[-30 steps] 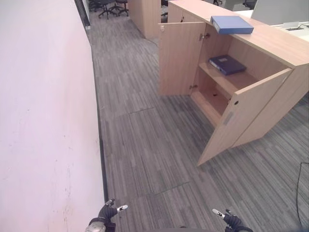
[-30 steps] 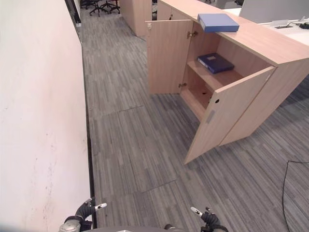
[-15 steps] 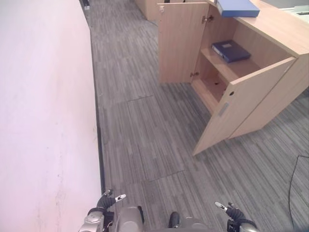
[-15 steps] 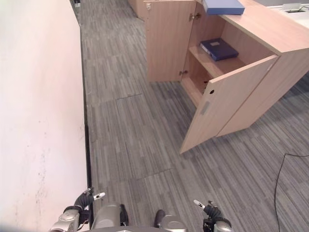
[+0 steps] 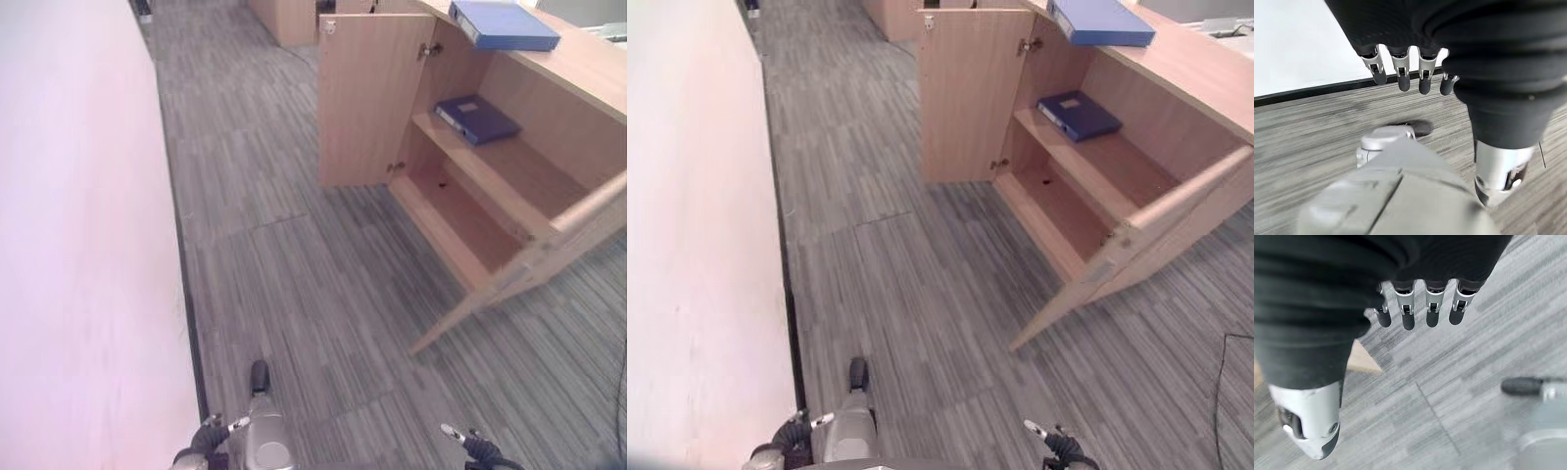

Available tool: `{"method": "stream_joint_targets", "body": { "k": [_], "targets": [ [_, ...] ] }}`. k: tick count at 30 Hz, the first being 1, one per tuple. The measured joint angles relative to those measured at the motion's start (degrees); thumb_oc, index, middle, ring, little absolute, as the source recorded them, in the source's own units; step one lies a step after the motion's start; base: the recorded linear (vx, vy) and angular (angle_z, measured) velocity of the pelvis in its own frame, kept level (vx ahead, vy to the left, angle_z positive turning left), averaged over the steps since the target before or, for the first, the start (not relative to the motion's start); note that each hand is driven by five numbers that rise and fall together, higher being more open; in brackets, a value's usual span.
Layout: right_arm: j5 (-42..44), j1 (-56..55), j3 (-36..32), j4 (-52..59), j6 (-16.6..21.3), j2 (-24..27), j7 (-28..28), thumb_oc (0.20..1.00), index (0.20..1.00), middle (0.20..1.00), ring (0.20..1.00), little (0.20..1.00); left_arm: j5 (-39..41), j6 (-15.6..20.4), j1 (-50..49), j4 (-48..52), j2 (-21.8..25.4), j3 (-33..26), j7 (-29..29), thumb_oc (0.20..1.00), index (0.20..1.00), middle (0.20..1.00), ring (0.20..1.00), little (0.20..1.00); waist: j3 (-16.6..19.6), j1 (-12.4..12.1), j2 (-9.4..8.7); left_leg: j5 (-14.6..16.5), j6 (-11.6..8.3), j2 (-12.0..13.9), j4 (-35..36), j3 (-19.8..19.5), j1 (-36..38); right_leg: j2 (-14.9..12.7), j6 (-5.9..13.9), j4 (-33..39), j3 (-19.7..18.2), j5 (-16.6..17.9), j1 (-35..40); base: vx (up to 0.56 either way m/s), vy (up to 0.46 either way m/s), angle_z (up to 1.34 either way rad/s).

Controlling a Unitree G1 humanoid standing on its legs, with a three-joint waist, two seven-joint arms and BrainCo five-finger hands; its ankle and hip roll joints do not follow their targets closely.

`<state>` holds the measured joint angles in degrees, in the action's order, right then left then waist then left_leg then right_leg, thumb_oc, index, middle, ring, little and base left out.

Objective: Put the empty folder in the office cabinet

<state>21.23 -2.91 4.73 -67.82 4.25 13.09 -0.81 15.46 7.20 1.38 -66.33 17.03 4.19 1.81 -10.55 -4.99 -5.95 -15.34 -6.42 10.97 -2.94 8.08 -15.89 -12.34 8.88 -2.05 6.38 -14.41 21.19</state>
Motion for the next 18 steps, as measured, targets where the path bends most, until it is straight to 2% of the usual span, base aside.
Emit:
{"method": "stream_joint_targets", "body": {
  "k": [1,2,3,5,6,8,9,10,11,12,13,14,15,16,17,18],
  "targets": [
    [0.0,0.24,-0.78,0.21,0.07,-1.07,0.19,1.0,1.0,1.0,1.0,1.0,0.0,0.12,1.74,0.37,0.4,-0.25,-0.06,1.0,1.0,1.0,1.0,1.0,0.0,-0.22,-0.32,0.79,1.17,-0.76,-0.57,-0.01,-0.37,-0.33,-0.04,-1.42,-0.12,3.42,-0.93,0.28,0.259,0.36],
    [0.02,1.27,-0.65,-0.46,-0.01,-1.68,0.27,1.0,1.0,1.0,1.0,1.0,-0.01,0.46,3.08,1.43,0.71,-0.19,-0.04,1.0,1.0,1.0,1.0,1.0,0.23,-0.38,-0.67,2.09,2.78,-1.52,-1.37,0.74,-0.38,-0.89,0.85,-1.72,-0.64,7.74,-1.27,0.3,0.264,0.2],
    [0.02,2.81,-0.66,-0.88,0.27,-1.92,0.5,1.0,1.0,1.0,1.0,1.0,-0.02,0.94,4.02,1.75,1.12,0.05,0.01,1.0,1.0,1.0,1.0,1.0,0.94,-0.83,-0.67,5.77,2.72,-2.27,-3.52,1.94,-0.22,-2.05,2.91,-1.59,-1.08,13.35,-1.06,0.25,0.234,-0.01],
    [0.02,4.37,-0.87,-1.22,0.45,-1.69,0.79,1.0,1.0,1.0,1.0,1.0,-0.02,1.37,4.34,2.08,1.34,0.21,0.11,1.0,1.0,1.0,1.0,1.0,1.51,-0.86,-0.37,8.05,3.93,-3.46,-4.38,2.62,0.38,-3.03,3.52,-3.42,-0.93,18.1,-2.09,0.2,0.217,-0.01],
    [-0.01,4.67,-0.87,-2.21,0.41,-1.43,0.78,1.0,1.0,1.0,1.0,1.0,-0.03,1.42,4.44,2.24,1.23,0.32,0.09,1.0,1.0,1.0,1.0,1.0,1.91,-0.47,0.02,8.68,4.55,-4.06,-4.2,2.61,0.68,-3.24,5.25,-4.77,-1.03,21.58,-2.85,0.19,0.224,0.17],
    [-0.11,4.52,-0.86,-3.75,-0.05,-0.75,0.76,1.0,1.0,1.0,1.0,1.0,-0.02,1.41,4.19,3.09,1.2,1.19,0.15,1.0,1.0,1.0,1.0,1.0,2.54,-0.71,0.03,10.46,5.68,-5.36,-3.46,3.23,1.73,-4.42,7.08,-8.79,-1.68,27.46,-5.65,0.26,0.302,0.11],
    [-0.17,4.34,-0.87,-3.87,-0.05,-0.49,0.74,1.0,1.0,1.0,1.0,1.0,-0.03,1.4,3.76,3.36,1.2,1.69,0.13,1.0,1.0,1.0,1.0,1.0,2.63,-0.81,-0.12,11.04,6.23,-6.24,-3.05,3.64,2.3,-5.16,7.07,-10.32,-2.52,29.94,-6.73,0.22,0.252,0.01],
    [-0.48,4.06,-0.88,-4.06,-0.03,-0.23,0.7,1.0,1.0,1.0,1.0,1.0,-0.04,1.41,3.52,3.61,1.26,2.67,0.06,1.0,1.0,1.0,1.0,1.0,2.75,-1.08,-0.24,12.0,6.98,-7.07,-3.27,4.62,2.39,-6.02,5.11,-12.57,-2.52,32.63,-8.44,0.14,0.172,0.02],
    [-0.48,3.86,-0.93,-4.15,-0.08,0.01,0.68,1.0,1.0,1.0,1.0,1.0,-0.04,1.4,3.49,3.68,1.17,2.79,-0.01,1.0,1.0,1.0,1.0,1.0,2.83,-1.2,-0.36,12.85,8.02,-7.84,-3.48,5.81,2.42,-6.94,2.22,-14.95,-2.39,35.07,-10.29,0.11,0.182,0.06],
    [-0.48,3.79,-0.96,-4.32,-0.18,0.03,0.69,1.0,1.0,1.0,1.0,1.0,-0.04,1.4,3.52,3.74,1.3,3.06,0.06,1.0,1.0,1.0,1.0,1.0,2.75,-0.77,-0.19,13.27,8.55,-8.14,-3.05,5.4,2.68,-7.34,3.15,-17.86,-2.5,34.13,-11.78,0.16,0.262,0.07],
    [-0.49,3.97,-1.01,-4.18,-0.45,0.0,0.79,1.0,1.0,1.0,1.0,1.0,-0.02,1.35,4.09,3.72,1.28,2.61,0.1,1.0,1.0,1.0,1.0,1.0,2.58,-0.94,0.07,13.81,9.35,-8.47,-3.29,5.53,2.65,-7.42,6.42,-20.11,-2.49,29.5,-13.8,0.16,0.278,-0.08],
    [-0.48,4.44,-1.56,-4.16,-0.55,0.09,0.83,1.0,1.0,1.0,1.0,1.0,-0.04,1.34,4.4,3.75,1.32,2.81,0.29,1.0,1.0,1.0,1.0,1.0,2.15,-1.06,0.84,14.61,10.53,-8.5,-3.51,6.08,3.12,-6.5,5.87,-21.86,-1.71,26.51,-16.41,0.19,0.272,-0.16],
    [-0.44,4.45,-3.24,-4.09,-0.04,0.41,0.78,1.0,1.0,1.0,1.0,1.0,-0.03,1.21,5.11,3.77,1.21,3.32,0.23,1.0,1.0,1.0,1.0,1.0,1.09,-0.39,2.49,15.07,11.16,-8.46,-3.14,5.85,4.49,-5.8,4.34,-25.01,0.66,24.97,-18.41,0.27,0.279,-0.38],
    [-0.23,4.0,-5.35,-4.18,0.12,1.41,0.77,1.0,1.0,1.0,1.0,1.0,-0.03,1.06,4.89,5.13,0.9,4.81,0.46,1.0,1.0,1.0,1.0,1.0,-0.17,0.66,5.49,15.8,12.06,-8.22,0.61,5.66,8.6,-4.23,3.76,-32.41,0.48,17.15,-22.66,0.31,0.213,-0.3],
    [0.15,3.55,-5.9,-4.25,0.13,2.14,0.77,1.0,1.0,1.0,1.0,1.0,-0.02,0.96,4.41,5.74,0.72,4.79,0.52,1.0,1.0,1.0,1.0,1.0,-0.51,1.89,7.16,15.23,11.64,-7.83,2.76,5.76,10.44,-3.21,3.58,-34.79,1.55,12.97,-24.75,0.22,0.109,-0.37],
    [0.15,2.39,-7.12,-5.33,-0.01,3.23,0.69,1.0,1.0,1.0,1.0,1.0,0.0,0.97,3.76,5.97,0.28,4.75,0.42,1.0,1.0,1.0,1.0,1.0,-0.59,3.53,9.22,14.56,11.28,-7.6,5.34,6.65,13.01,-3.57,3.18,-33.73,6.43,8.84,-26.71,0.14,0.017,-0.3]
  ]
}}
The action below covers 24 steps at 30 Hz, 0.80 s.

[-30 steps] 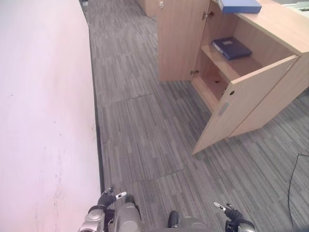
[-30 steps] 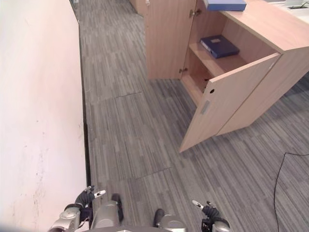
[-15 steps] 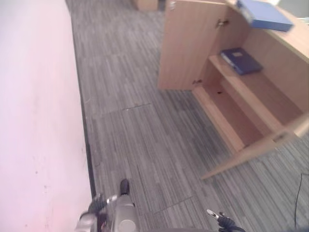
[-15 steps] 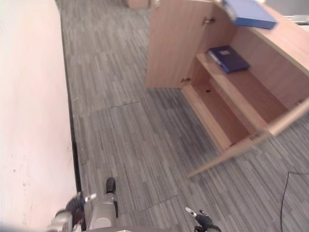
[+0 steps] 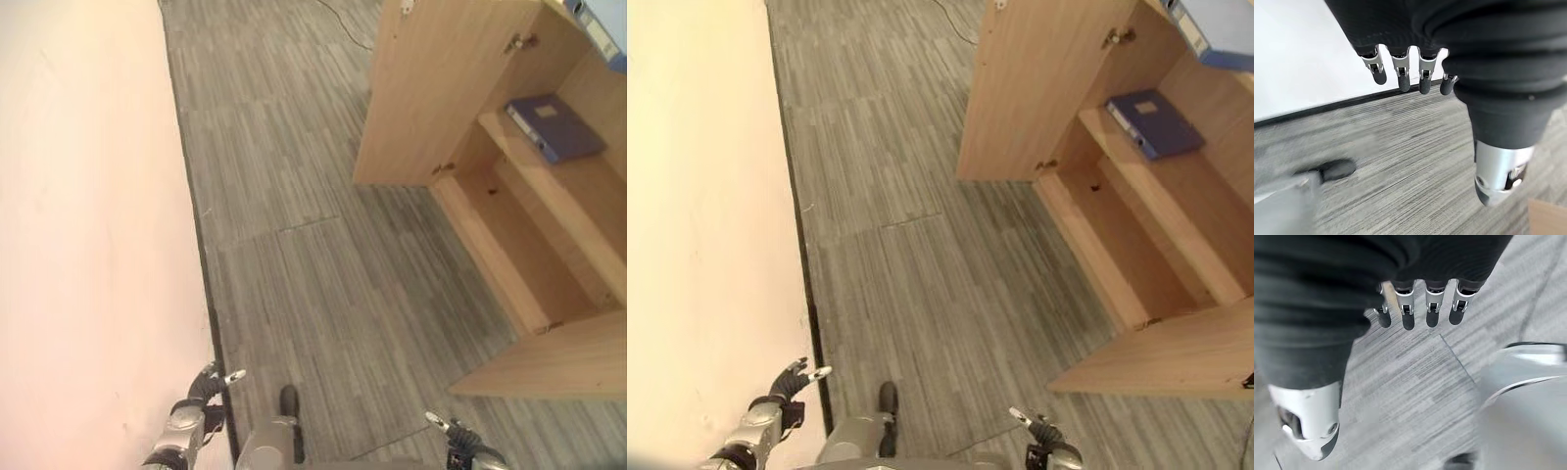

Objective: Put the empty folder in the office cabinet

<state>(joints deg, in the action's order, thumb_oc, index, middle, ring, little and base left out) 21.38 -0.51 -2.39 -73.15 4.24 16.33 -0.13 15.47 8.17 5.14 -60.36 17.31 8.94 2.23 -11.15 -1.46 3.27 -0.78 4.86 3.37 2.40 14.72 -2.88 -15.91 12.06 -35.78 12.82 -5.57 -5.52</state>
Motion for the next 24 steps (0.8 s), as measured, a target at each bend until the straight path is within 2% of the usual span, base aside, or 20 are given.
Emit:
{"method": "stream_joint_targets", "body": {
  "k": [2,3,4,5,6,8,9,10,11,12,14,16,17,19,20,21,22,24],
  "targets": [
    [0.0,-1.45,-0.05,-1.94,-0.64,1.3,-0.47,1.0,1.0,1.0,1.0,1.0,0.06,0.04,-0.87,0.76,-0.39,-0.09,0.12,1.0,1.0,1.0,1.0,1.0,0.25,1.65,0.83,0.02,-0.86,-0.33,1.89,1.66,2.04,-2.36,-0.66,5.7,7.46,-1.4,-2.11,0.19,0.045,-0.26],
    [-0.02,-4.51,-0.06,-1.92,-1.62,1.13,-1.12,1.0,1.0,1.0,1.0,1.0,0.61,0.05,-0.77,2.18,0.23,-0.02,0.21,1.0,1.0,1.0,1.0,1.0,0.4,3.24,0.55,0.23,-1.13,-0.28,2.1,2.65,3.78,-2.56,-0.65,9.88,10.24,-1.49,-4.84,0.24,0.048,-0.39],
    [0.0,-4.61,-0.33,-1.97,-2.18,0.98,-1.19,1.0,1.0,1.0,1.0,1.0,1.17,0.09,-1.64,3.77,0.85,0.05,0.18,1.0,1.0,1.0,1.0,1.0,0.25,3.02,-0.07,0.05,-1.58,0.09,2.75,4.86,4.72,-2.51,-0.71,11.48,12.37,-1.43,-6.79,0.24,-0.002,-0.76],
    [0.01,-4.56,-0.35,-1.83,-2.28,0.9,-1.19,1.0,1.0,1.0,1.0,1.0,1.41,-0.14,-2.3,4.05,1.32,0.01,0.04,1.0,1.0,1.0,1.0,1.0,0.0,2.92,-1.17,0.29,-2.84,0.32,2.73,7.28,5.87,-2.29,-1.04,13.0,13.97,-1.2,-8.95,0.14,-0.015,-1.08],
    [0.0,-4.12,-0.33,-1.59,-2.23,0.9,-1.26,1.0,1.0,1.0,1.0,1.0,1.54,-0.43,-3.17,4.08,1.54,-0.1,-0.15,1.0,1.0,1.0,1.0,1.0,-0.06,2.92,-2.25,0.73,-4.3,0.34,2.68,9.33,6.88,-2.59,-2.58,14.1,16.58,-0.17,-9.92,0.12,-0.035,-1.02],
    [0.0,-5.83,-0.18,-2.17,-2.43,0.43,-1.83,1.0,1.0,1.0,1.0,1.0,1.52,-0.62,-3.47,4.34,1.55,0.01,-0.64,1.0,1.0,1.0,1.0,1.0,0.36,3.74,-5.15,2.85,-7.04,0.13,0.67,10.95,10.12,-2.63,-6.63,16.43,19.17,4.51,-8.02,0.1,-0.134,-0.59],
    [0.13,-5.52,-0.24,-2.31,-2.39,0.65,-2.01,1.0,1.0,1.0,1.0,1.0,1.51,-0.73,-3.21,4.29,0.85,0.02,-0.63,1.0,1.0,1.0,1.0,1.0,0.25,4.29,-4.9,4.53,-8.49,1.57,-1.77,11.42,10.69,-0.06,-11.16,16.85,17.74,3.69,-7.49,0.11,-0.141,-0.46],
    [0.2,-5.58,-0.23,-1.4,-1.9,0.86,-2.09,1.0,1.0,1.0,1.0,1.0,1.53,-0.86,-3.65,4.28,0.07,-0.06,-0.58,1.0,1.0,1.0,1.0,1.0,0.53,5.11,-4.04,6.05,-9.54,3.61,-4.46,11.66,10.54,1.95,-10.69,17.84,17.32,2.81,-6.64,0.06,-0.036,-0.74],
    [0.36,-5.3,-0.4,-1.04,-1.81,0.84,-2.17,1.0,1.0,1.0,1.0,1.0,1.47,-0.85,-3.99,3.99,-0.27,0.18,-1.01,1.0,1.0,1.0,1.0,1.0,0.98,4.69,-3.29,7.6,-9.27,5.83,-8.37,12.61,9.83,4.1,-12.01,19.8,14.91,2.54,-5.64,0.08,-0.076,-1.36],
    [1.78,-4.56,-0.24,-0.83,-1.82,1.12,-2.22,1.0,1.0,1.0,1.0,1.0,1.51,-0.77,-4.56,3.91,-1.22,0.06,-1.48,1.0,1.0,1.0,1.0,1.0,0.99,4.39,-2.77,8.38,-9.35,9.19,-15.28,12.93,8.68,7.64,-13.57,23.69,11.22,3.17,-3.82,0.04,-0.049,-1.47],
    [2.27,-4.42,-0.25,-0.64,-1.84,2.42,-2.27,1.0,1.0,1.0,1.0,1.0,1.5,-0.69,-5.01,4.21,-2.56,0.12,-1.87,1.0,1.0,1.0,1.0,1.0,1.24,6.16,-1.09,8.53,-10.08,10.59,-15.94,13.14,8.0,9.2,-14.02,24.8,9.44,3.11,-3.0,0.07,-0.038,-1.0],
    [2.29,-4.85,-0.17,-0.83,-2.14,3.45,-2.28,1.0,1.0,1.0,1.0,1.0,1.51,-0.67,-3.71,4.36,-3.67,0.06,-1.93,1.0,1.0,1.0,1.0,1.0,0.47,8.16,1.08,7.3,-11.8,11.37,-15.0,12.71,7.26,10.59,-14.85,25.41,8.01,2.51,-1.34,0.13,-0.121,-0.62],
    [2.31,-5.01,-0.39,-0.96,-2.3,3.77,-2.24,1.0,1.0,1.0,1.0,1.0,1.51,-0.61,-3.74,4.16,-4.17,0.2,-1.89,1.0,1.0,1.0,1.0,1.0,0.36,8.92,2.1,4.33,-12.89,11.83,-17.15,13.34,8.05,12.6,-15.03,25.39,5.03,1.32,-0.98,0.12,-0.144,-0.96],
    [2.35,-3.56,-0.13,-1.35,-2.39,2.38,-2.09,1.0,1.0,1.0,1.0,1.0,1.56,-0.62,-3.46,4.36,-3.51,0.39,-1.5,1.0,1.0,1.0,1.0,1.0,-0.8,7.82,0.06,1.98,-13.76,12.73,-31.82,6.72,3.01,12.36,-15.76,25.52,-1.73,1.39,-0.05,0.09,-0.027,-1.54],
    [2.36,-2.98,0.05,-1.22,-2.32,2.42,-2.09,1.0,1.0,1.0,1.0,1.0,1.56,-0.67,-3.66,4.33,-3.81,0.47,-1.49,1.0,1.0,1.0,1.0,1.0,-0.82,7.57,0.09,1.75,-14.38,12.04,-36.25,1.59,0.63,12.81,-15.75,26.33,-4.27,1.62,0.36,0.14,0.088,-1.4],
    [2.36,-2.75,0.06,-1.21,-2.31,2.46,-2.14,1.0,1.0,1.0,1.0,1.0,1.56,-0.69,-3.58,4.31,-3.97,0.53,-1.65,1.0,1.0,1.0,1.0,1.0,-0.92,7.61,0.28,1.76,-14.37,11.86,-36.43,-0.15,-0.21,12.79,-15.75,27.06,-4.19,3.0,1.06,0.3,0.238,-1.24],
    [2.49,-2.65,0.42,-1.32,-2.4,2.28,-2.22,1.0,1.0,1.0,1.0,1.0,1.7,-0.6,-3.13,4.56,-4.46,0.8,-1.61,1.0,1.0,1.0,1.0,1.0,-1.13,8.36,-0.02,1.77,-14.32,10.72,-30.28,-5.56,-0.97,13.66,-14.98,28.33,-7.83,2.54,2.85,0.21,0.195,-1.04],
    [2.8,-2.73,0.47,-1.55,-2.27,2.49,-2.2,1.0,1.0,1.0,1.0,1.0,1.73,-0.51,-2.89,5.35,-4.57,1.33,-1.63,1.0,1.0,1.0,1.0,1.0,-1.16,8.4,0.16,1.36,-14.6,10.76,-20.58,-9.71,-0.41,14.68,-14.85,29.02,-10.15,2.5,3.99,0.18,0.206,-0.93]
  ]
}}
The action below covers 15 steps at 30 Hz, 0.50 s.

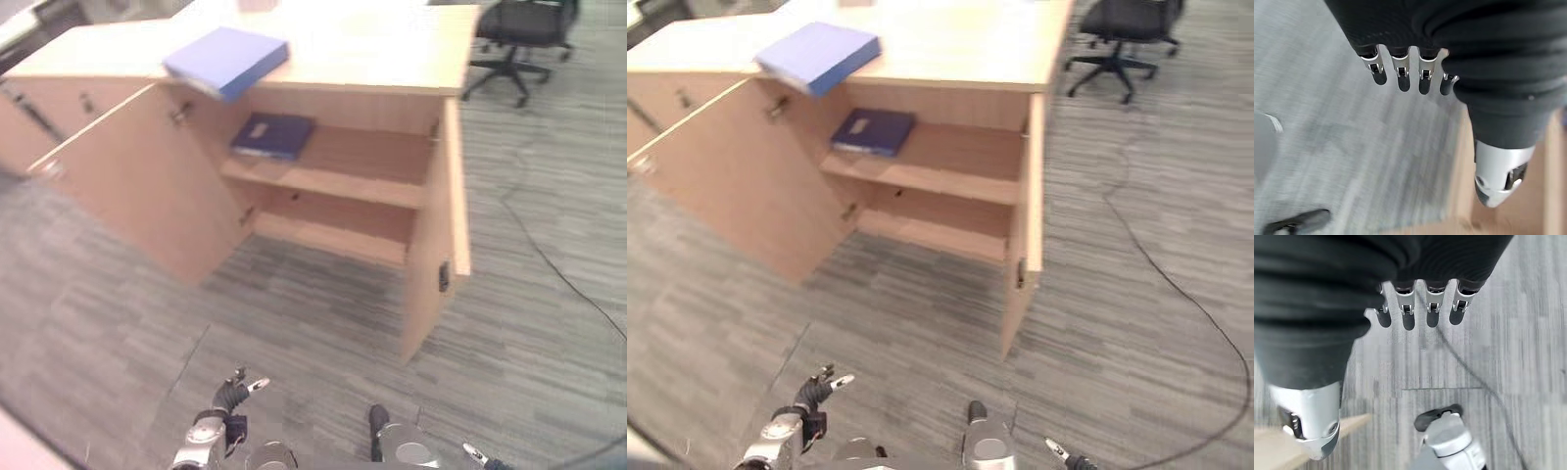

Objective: Put the empty folder in the office cabinet

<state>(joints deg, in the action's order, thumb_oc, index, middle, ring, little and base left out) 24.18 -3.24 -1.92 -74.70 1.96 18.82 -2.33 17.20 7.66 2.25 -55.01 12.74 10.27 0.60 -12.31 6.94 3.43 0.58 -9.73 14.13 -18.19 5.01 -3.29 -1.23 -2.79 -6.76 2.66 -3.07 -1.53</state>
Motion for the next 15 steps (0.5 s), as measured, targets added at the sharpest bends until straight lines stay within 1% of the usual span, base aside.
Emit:
{"method": "stream_joint_targets", "body": {
  "k": [1,2,3,4,5,6,7,8,9,10,11,12,13,14,15],
  "targets": [
    [0.51,-0.04,-0.17,0.3,-0.03,0.34,0.02,1.0,1.0,1.0,1.0,1.0,0.01,0.1,0.2,0.29,0.02,0.46,-0.01,1.0,1.0,1.0,1.0,1.0,-0.09,-0.09,0.13,-0.66,0.27,0.71,4.89,-1.41,0.4,0.15,-0.19,-0.7,-1.29,-0.39,-0.01,0.22,0.261,-0.71],
    [1.41,-0.14,-0.21,0.3,-0.01,0.88,0.02,1.0,1.0,1.0,1.0,1.0,0.01,0.07,0.51,0.29,-0.17,0.91,-0.04,1.0,1.0,1.0,1.0,1.0,-0.14,0.46,0.48,-2.34,-0.18,1.62,7.56,-2.02,-0.5,0.38,0.76,0.02,-2.19,-0.68,0.96,0.24,0.274,-0.84],
    [1.72,-0.35,-0.6,-0.17,-0.03,1.33,0.0,1.0,1.0,1.0,1.0,1.0,0.02,0.08,0.19,0.54,-0.33,1.02,-0.05,1.0,1.0,1.0,1.0,1.0,0.07,0.13,0.83,-3.89,-0.63,2.33,14.86,-4.96,0.23,0.67,1.14,-0.21,-4.55,-2.04,1.31,0.35,0.361,-0.73],
    [1.72,-0.25,-0.67,-0.23,-0.02,1.93,0.0,1.0,1.0,1.0,1.0,1.0,0.01,0.04,0.13,0.33,-0.42,1.19,-0.07,1.0,1.0,1.0,1.0,1.0,0.19,0.18,1.32,-4.69,-0.61,2.96,19.37,-7.08,0.38,0.68,1.87,-0.91,-5.71,-2.95,1.54,0.28,0.277,-0.67],
    [1.71,-0.23,-0.67,-0.29,-0.06,2.35,-0.02,1.0,1.0,1.0,1.0,1.0,0.01,0.05,0.54,-0.18,-0.59,1.26,-0.05,1.0,1.0,1.0,1.0,1.0,0.1,0.13,1.73,-5.21,-0.69,3.56,21.54,-8.88,-0.34,0.54,2.71,-1.66,-6.93,-4.01,1.54,0.3,0.281,-0.41],
    [1.7,-0.28,-0.68,-0.28,-0.02,2.54,-0.09,1.0,1.0,1.0,1.0,1.0,0.02,0.07,1.24,-0.83,-0.68,1.34,-0.04,1.0,1.0,1.0,1.0,1.0,-0.11,0.01,2.07,-5.52,-1.05,3.82,22.41,-11.51,-1.29,0.28,3.55,-2.73,-7.91,-5.11,1.32,0.24,0.185,-0.51],
    [1.7,-0.2,-1.0,-0.27,-0.04,3.08,-0.1,1.0,1.0,1.0,1.0,1.0,0.04,0.03,1.5,-1.41,-0.76,1.39,0.02,1.0,1.0,1.0,1.0,1.0,-0.49,-0.84,1.98,-5.43,-0.6,3.9,21.93,-12.62,-2.19,-0.6,3.12,-5.35,-9.51,-6.66,0.23,0.34,0.277,-0.55],
    [1.72,0.06,-1.05,-0.22,0.11,3.24,-0.13,1.0,1.0,1.0,1.0,1.0,0.04,-0.03,1.48,-1.71,-0.92,1.4,0.03,1.0,1.0,1.0,1.0,1.0,-0.68,-1.11,2.07,-5.53,-0.77,4.1,20.83,-12.41,-3.57,-1.39,4.21,-6.51,-10.95,-7.95,0.1,0.43,0.405,-0.85],
    [1.72,0.41,-0.94,-0.2,0.12,3.15,-0.21,1.0,1.0,1.0,1.0,1.0,0.06,-0.04,1.57,-2.51,-0.76,1.26,0.22,1.0,1.0,1.0,1.0,1.0,-1.26,-2.06,1.17,-5.56,-0.8,4.41,21.01,-12.48,-5.04,-4.44,7.04,-8.87,-13.67,-11.03,0.4,0.38,0.427,-0.83],
    [1.72,0.52,-0.9,-0.12,0.19,3.11,-0.18,1.0,1.0,1.0,1.0,1.0,0.06,-0.03,1.52,-2.51,-0.71,1.18,0.35,1.0,1.0,1.0,1.0,1.0,-1.57,-2.77,0.67,-5.54,-0.8,4.77,20.7,-12.44,-5.55,-6.25,8.66,-9.33,-15.18,-12.13,0.85,0.33,0.477,-0.97],
    [1.71,0.99,-0.88,-0.08,0.3,3.17,-0.15,1.0,1.0,1.0,1.0,1.0,0.07,0.02,1.37,-2.46,-0.69,1.13,0.54,1.0,1.0,1.0,1.0,1.0,-1.6,-3.5,0.63,-5.42,-0.64,5.53,19.77,-13.1,-5.91,-7.8,10.45,-9.39,-16.91,-12.93,1.24,0.2,0.384,-0.86],
    [1.71,1.27,-0.82,0.01,0.46,3.35,-0.12,1.0,1.0,1.0,1.0,1.0,0.13,0.11,1.06,-2.16,-0.71,0.97,0.74,1.0,1.0,1.0,1.0,1.0,-1.61,-3.83,0.82,-4.16,1.42,5.8,18.88,-13.98,-5.9,-9.4,13.14,-9.64,-18.03,-13.61,1.77,0.17,0.404,-0.79],
    [1.71,1.6,-0.76,0.21,0.54,3.13,-0.08,1.0,1.0,1.0,1.0,1.0,0.36,0.29,0.98,-2.13,-0.59,0.91,0.89,1.0,1.0,1.0,1.0,1.0,-1.76,-3.88,1.0,-6.62,-1.86,5.15,16.83,-13.58,-6.3,-11.17,15.22,-9.5,-18.82,-14.3,2.72,0.11,0.266,-0.52],
    [1.7,2.38,-0.6,0.51,0.56,0.66,-0.14,1.0,1.0,1.0,1.0,1.0,0.45,0.32,1.95,-2.29,1.06,0.61,1.11,1.0,1.0,1.0,1.0,1.0,-3.36,-4.12,-2.47,-6.86,-6.31,2.17,12.49,-12.0,-7.11,-14.66,15.54,-9.58,-19.25,-13.68,3.87,0.1,0.301,-0.26],
    [1.68,2.67,-0.36,0.77,0.29,-2.57,0.48,1.0,1.0,1.0,1.0,1.0,0.49,0.51,3.01,-1.74,2.99,0.2,1.3,1.0,1.0,1.0,1.0,1.0,-3.87,-4.53,-4.43,-5.56,-4.42,0.06,10.38,-10.72,-8.18,-16.44,15.19,-10.73,-18.84,-12.41,2.52,0.11,0.341,-0.06]
  ]
}}
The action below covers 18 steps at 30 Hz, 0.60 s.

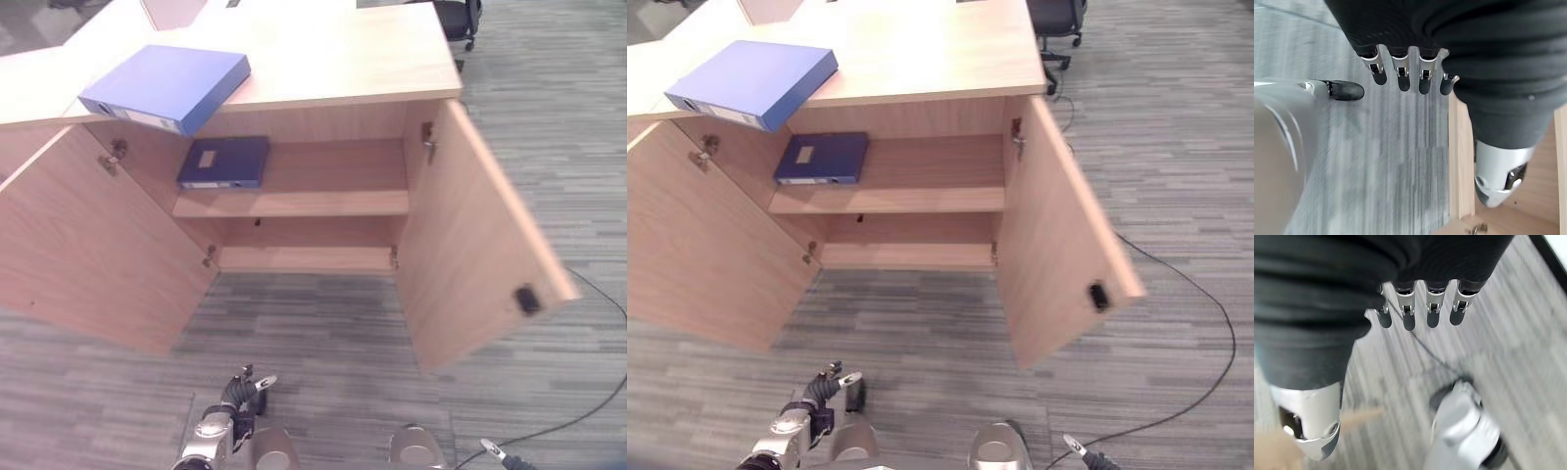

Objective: Put the empty folder in the office cabinet

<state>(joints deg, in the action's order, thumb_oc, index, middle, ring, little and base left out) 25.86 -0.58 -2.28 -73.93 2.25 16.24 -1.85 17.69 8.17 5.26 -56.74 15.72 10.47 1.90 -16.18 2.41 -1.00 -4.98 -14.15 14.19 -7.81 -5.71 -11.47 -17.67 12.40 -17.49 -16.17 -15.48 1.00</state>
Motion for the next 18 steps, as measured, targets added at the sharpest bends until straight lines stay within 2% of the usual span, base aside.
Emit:
{"method": "stream_joint_targets", "body": {
  "k": [1,2,3,4,5,6,7,8,9,10,12,13,14,15,16,17,18],
  "targets": [
    [0.01,0.19,-0.05,0.02,-0.1,-1.84,0.43,1.0,1.0,1.0,1.0,1.0,0.05,0.3,0.38,0.67,0.83,-0.42,0.05,1.0,1.0,1.0,1.0,1.0,-0.04,-0.29,-0.35,-0.03,0.46,-0.08,-0.25,0.15,-0.29,1.41,0.25,-1.71,1.15,0.0,-0.78,0.17,0.507,0.06],
    [0.02,-0.89,-0.54,-0.16,-0.08,-2.88,0.61,1.0,1.0,1.0,1.0,1.0,0.69,0.66,1.68,1.22,2.4,-0.32,0.04,1.0,1.0,1.0,1.0,1.0,0.38,-1.37,-1.0,2.76,2.72,-1.27,-4.08,1.38,-1.8,2.18,0.72,3.09,3.4,7.9,2.28,0.19,0.495,-0.04],
    [0.03,-0.89,-0.63,-0.41,-0.16,-2.56,0.51,1.0,1.0,1.0,1.0,1.0,1.27,0.89,0.96,2.14,2.45,-0.41,0.11,1.0,1.0,1.0,1.0,1.0,0.52,-2.03,-0.98,4.85,3.26,-2.22,-6.39,2.59,-2.26,0.63,0.21,4.33,5.44,9.41,3.04,0.28,0.64,0.01],
    [0.02,-0.87,-0.64,-0.17,0.16,-2.43,0.72,1.0,1.0,1.0,1.0,1.0,1.33,0.98,-0.01,2.8,2.58,-0.36,0.04,1.0,1.0,1.0,1.0,1.0,0.62,-1.27,-0.66,5.56,4.18,-3.37,-6.71,2.73,-1.93,0.03,-0.2,2.95,6.46,11.13,3.06,0.22,0.477,0.05],
    [0.03,-1.51,-2.51,-0.14,0.21,-2.17,0.75,1.0,1.0,1.0,1.0,1.0,1.3,1.0,0.78,2.96,2.72,0.09,-0.04,1.0,1.0,1.0,1.0,1.0,1.16,-1.14,-0.31,7.58,4.98,-3.93,-9.05,4.06,-2.87,-0.87,-0.02,4.49,7.42,14.91,4.1,0.21,0.547,0.23],
    [0.04,-2.04,-4.97,-0.27,0.18,-1.72,0.62,1.0,1.0,1.0,1.0,1.0,1.27,1.02,0.55,3.05,2.25,1.34,-0.21,1.0,1.0,1.0,1.0,1.0,1.57,-1.41,0.56,7.88,5.91,-4.03,-10.6,5.32,-3.48,-1.6,-0.34,4.85,7.89,15.94,4.82,0.07,0.374,0.35],
    [0.04,-2.28,-6.19,-0.42,-0.21,-1.56,0.59,1.0,1.0,1.0,1.0,1.0,1.2,1.04,0.34,3.12,1.6,1.3,-0.35,1.0,1.0,1.0,1.0,1.0,2.04,-0.82,0.02,8.51,6.54,-6.11,-10.41,5.68,-3.07,-3.37,-1.12,3.2,9.87,16.83,4.69,0.07,0.375,0.17],
    [0.04,-2.6,-6.53,-0.48,-0.21,-1.36,0.73,1.0,1.0,1.0,1.0,1.0,1.16,0.81,0.51,3.6,1.25,1.87,-0.4,1.0,1.0,1.0,1.0,1.0,2.45,-1.25,-0.09,8.87,7.08,-6.34,-10.5,7.36,-2.77,-3.83,-1.82,1.52,9.74,18.91,2.37,0.01,0.285,-0.09],
    [0.03,-2.28,-6.4,0.12,-0.3,-1.36,0.68,1.0,1.0,1.0,1.0,1.0,1.17,0.42,-0.23,5.55,1.73,2.96,-0.51,1.0,1.0,1.0,1.0,1.0,2.8,-1.9,0.43,9.14,7.54,-6.11,-10.23,8.48,-3.02,-3.91,-3.59,-0.69,10.26,21.09,0.02,0.0,0.417,-0.44],
    [-0.01,-2.12,-3.59,1.95,-0.18,-1.69,0.76,1.0,1.0,1.0,1.0,1.0,1.21,0.42,-1.37,9.31,2.81,2.8,-1.28,1.0,1.0,1.0,1.0,1.0,4.04,-2.05,0.13,7.92,9.2,-6.9,-9.03,10.3,-2.59,-5.5,-2.15,-0.73,11.64,26.24,-2.83,-0.01,0.554,-0.69],
    [-0.02,-0.69,-1.03,3.23,-0.39,-2.39,0.72,1.0,1.0,1.0,1.0,1.0,1.22,0.4,-2.02,13.18,5.08,2.68,-1.53,1.0,1.0,1.0,1.0,1.0,4.1,-3.4,-1.12,8.11,10.16,-6.94,-8.63,14.37,-1.12,-8.3,-2.94,1.11,21.65,32.58,-3.97,-0.01,0.447,-0.76],
    [-0.02,-0.55,-0.17,5.45,-0.06,-2.94,0.62,1.0,1.0,1.0,1.0,1.0,1.29,0.41,-2.56,14.64,6.17,2.51,-1.55,1.0,1.0,1.0,1.0,1.0,4.2,-3.39,-1.64,7.86,11.69,-7.25,-7.96,16.94,0.09,-9.49,-5.12,4.41,29.61,38.55,-2.64,0.02,0.38,-0.61],
    [-0.02,-0.39,-0.05,6.47,0.09,-3.34,0.64,1.0,1.0,1.0,1.0,1.0,1.7,0.49,-2.54,15.09,6.61,2.41,-1.6,1.0,1.0,1.0,1.0,1.0,4.47,-3.51,-1.66,8.26,12.64,-7.11,-6.96,17.85,1.04,-10.1,-7.62,5.06,32.49,41.54,-2.65,0.04,0.346,-0.37],
    [-0.02,-0.22,0.45,6.65,0.28,-3.78,0.71,1.0,1.0,1.0,1.0,1.0,1.87,0.6,-1.84,14.47,6.34,2.28,-1.69,1.0,1.0,1.0,1.0,1.0,4.39,-3.41,-1.63,8.47,13.21,-7.48,-6.15,17.49,1.87,-10.24,-4.7,2.38,32.61,37.31,-3.67,0.08,0.533,-0.18],
    [-0.04,-0.23,1.83,7.65,-0.02,-4.2,0.76,1.0,1.0,1.0,1.0,1.0,2.15,0.57,-0.92,12.38,5.54,0.78,-1.55,1.0,1.0,1.0,1.0,1.0,4.4,-3.44,-1.54,8.7,15.02,-7.52,-4.26,17.18,2.55,-7.02,-3.2,-3.25,29.5,26.65,-5.66,0.06,0.442,-0.19],
    [-0.02,0.07,3.24,8.53,0.12,-4.59,0.8,1.0,1.0,1.0,1.0,1.0,2.17,0.32,-1.06,9.8,4.52,-0.06,-1.37,1.0,1.0,1.0,1.0,1.0,4.38,-3.37,-1.19,7.05,16.29,-7.67,0.88,17.2,5.49,1.56,-3.61,-10.22,24.67,15.72,-9.45,0.07,0.312,-0.19],
    [-0.01,0.15,4.33,8.6,0.28,-4.32,0.81,1.0,1.0,1.0,1.0,1.0,2.16,0.12,-1.24,8.6,4.29,-0.27,-1.35,1.0,1.0,1.0,1.0,1.0,3.88,-2.97,-0.32,5.9,16.38,-7.13,3.16,17.16,7.09,6.09,-5.01,-8.48,24.67,11.98,-9.47,0.04,0.136,-0.13]
  ]
}}
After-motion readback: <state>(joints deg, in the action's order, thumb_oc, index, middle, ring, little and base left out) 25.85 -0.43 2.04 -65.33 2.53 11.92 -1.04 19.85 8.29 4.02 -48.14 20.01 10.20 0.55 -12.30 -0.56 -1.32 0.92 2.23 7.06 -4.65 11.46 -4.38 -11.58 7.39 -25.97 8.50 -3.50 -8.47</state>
